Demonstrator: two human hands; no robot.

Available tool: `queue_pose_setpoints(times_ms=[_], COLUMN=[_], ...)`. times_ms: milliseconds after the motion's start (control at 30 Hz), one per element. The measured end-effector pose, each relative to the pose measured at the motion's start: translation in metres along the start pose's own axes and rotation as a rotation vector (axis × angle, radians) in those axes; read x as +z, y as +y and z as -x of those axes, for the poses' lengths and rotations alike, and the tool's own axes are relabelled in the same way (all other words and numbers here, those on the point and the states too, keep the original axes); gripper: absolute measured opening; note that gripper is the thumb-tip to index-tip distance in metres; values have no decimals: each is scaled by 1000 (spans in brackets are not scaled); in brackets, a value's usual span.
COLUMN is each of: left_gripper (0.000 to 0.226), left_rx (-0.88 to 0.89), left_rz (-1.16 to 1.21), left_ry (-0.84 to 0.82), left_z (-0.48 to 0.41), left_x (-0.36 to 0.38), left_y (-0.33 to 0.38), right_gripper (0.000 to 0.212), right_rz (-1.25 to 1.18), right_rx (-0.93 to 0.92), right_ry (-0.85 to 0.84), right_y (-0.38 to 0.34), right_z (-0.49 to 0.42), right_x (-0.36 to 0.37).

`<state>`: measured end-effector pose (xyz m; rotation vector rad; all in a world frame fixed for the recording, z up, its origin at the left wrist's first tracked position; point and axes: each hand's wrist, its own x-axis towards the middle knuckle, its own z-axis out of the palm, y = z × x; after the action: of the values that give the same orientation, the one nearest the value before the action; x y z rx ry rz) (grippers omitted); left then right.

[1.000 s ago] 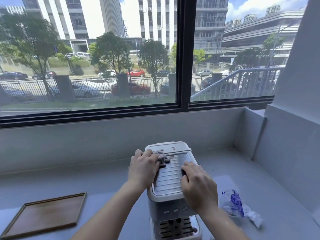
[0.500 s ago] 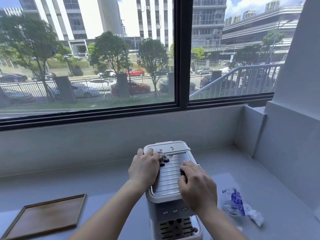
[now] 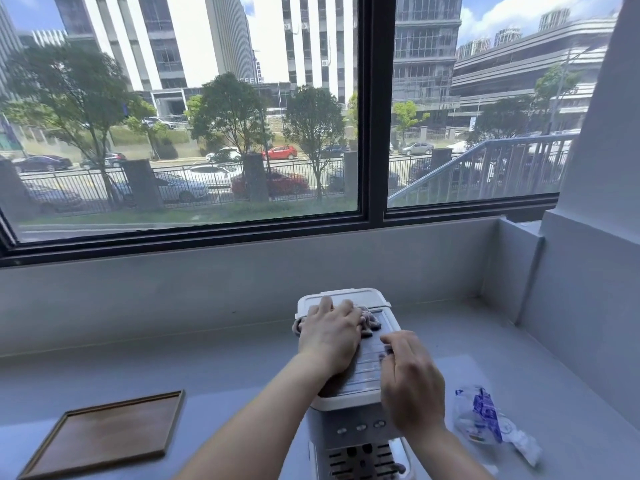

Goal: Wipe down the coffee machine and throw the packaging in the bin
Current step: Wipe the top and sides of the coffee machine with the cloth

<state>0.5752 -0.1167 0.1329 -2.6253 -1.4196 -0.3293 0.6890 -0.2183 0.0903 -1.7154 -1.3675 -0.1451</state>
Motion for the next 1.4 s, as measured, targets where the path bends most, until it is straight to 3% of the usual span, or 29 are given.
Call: queue_pose_setpoints(times_ms=[167, 333, 500, 867, 1033, 1167, 1400], left_gripper=[36, 35, 42, 35, 31, 33, 34], left_rx=[147, 79, 212, -184, -107, -215, -40], left_rz=[57, 37, 97, 33, -35, -19, 30], left_ry=[29, 5, 17, 61, 98, 34, -31], left_z=[12, 4, 11, -19, 1, -26, -60], left_x=[7, 0, 7, 9, 16, 4, 8], left_y=[-20, -24, -13, -33, -40, -46, -7], right_gripper=[21, 18, 10, 5, 6, 9, 8], right_rz=[60, 138, 163, 140, 121, 114, 95], right_rx=[-44, -65, -78, -75, -88, -103, -63], right_ry=[-14, -58, -81, -52, -28, -7, -7], right_y=[0, -3, -1, -2, -1, 0, -1], right_z=[1, -3, -2, -2, -3, -3, -3], right_x=[0, -2, -1, -1, -1, 1, 1])
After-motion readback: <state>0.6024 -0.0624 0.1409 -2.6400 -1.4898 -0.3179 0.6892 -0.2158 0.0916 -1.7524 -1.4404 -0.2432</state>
